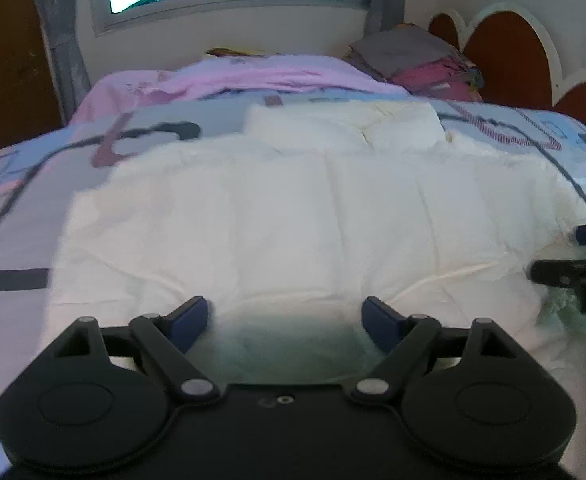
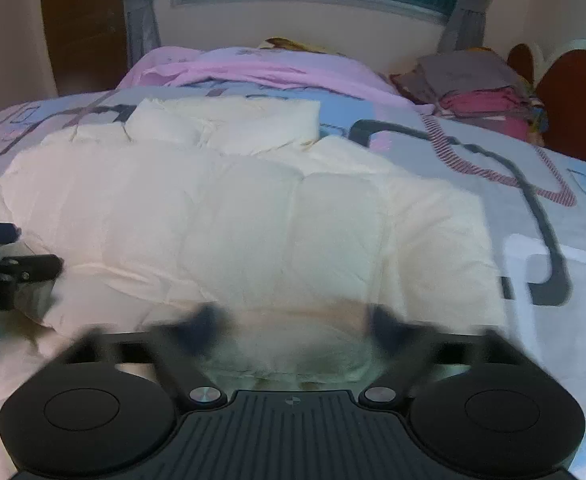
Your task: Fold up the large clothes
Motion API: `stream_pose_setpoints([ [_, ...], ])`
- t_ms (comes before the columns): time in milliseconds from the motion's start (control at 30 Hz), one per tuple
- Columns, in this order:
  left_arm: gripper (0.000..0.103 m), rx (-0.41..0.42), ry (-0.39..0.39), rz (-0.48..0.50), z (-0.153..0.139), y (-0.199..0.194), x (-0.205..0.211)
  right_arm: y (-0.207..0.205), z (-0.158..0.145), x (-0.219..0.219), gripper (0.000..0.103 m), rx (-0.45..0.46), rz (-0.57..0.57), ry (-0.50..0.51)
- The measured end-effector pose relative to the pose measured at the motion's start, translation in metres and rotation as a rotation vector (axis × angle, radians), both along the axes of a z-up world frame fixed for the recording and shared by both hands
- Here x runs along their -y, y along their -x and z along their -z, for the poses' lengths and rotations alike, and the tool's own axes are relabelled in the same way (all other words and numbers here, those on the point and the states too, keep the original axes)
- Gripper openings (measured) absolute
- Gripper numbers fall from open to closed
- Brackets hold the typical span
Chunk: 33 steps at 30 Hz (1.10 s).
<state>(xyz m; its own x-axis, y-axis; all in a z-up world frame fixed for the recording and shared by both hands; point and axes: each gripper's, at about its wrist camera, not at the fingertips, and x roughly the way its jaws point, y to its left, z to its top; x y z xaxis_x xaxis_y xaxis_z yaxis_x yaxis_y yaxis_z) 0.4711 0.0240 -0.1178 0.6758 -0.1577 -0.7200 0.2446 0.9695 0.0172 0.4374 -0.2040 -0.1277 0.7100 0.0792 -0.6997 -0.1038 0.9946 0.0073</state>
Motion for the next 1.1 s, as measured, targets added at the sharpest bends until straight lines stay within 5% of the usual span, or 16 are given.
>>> stream_pose_setpoints([
  [167,0.087,0.028,-0.004,0.002,-0.009,0.022,-0.02,0.042,-0.022,0.024,0.093,0.035,0.081,-0.082],
  [367,0.087,0.02,-0.03,-0.021,-0.003,0.049,-0.042,0.094,-0.034,0.049,0.081,0.043,0.164,-0.113],
  [1100,0.087,0.009,-0.06,-0.23,-0.019,0.216,-0.104,0.257,-0.025,0.118,0.081,0.004,0.143,-0.26],
])
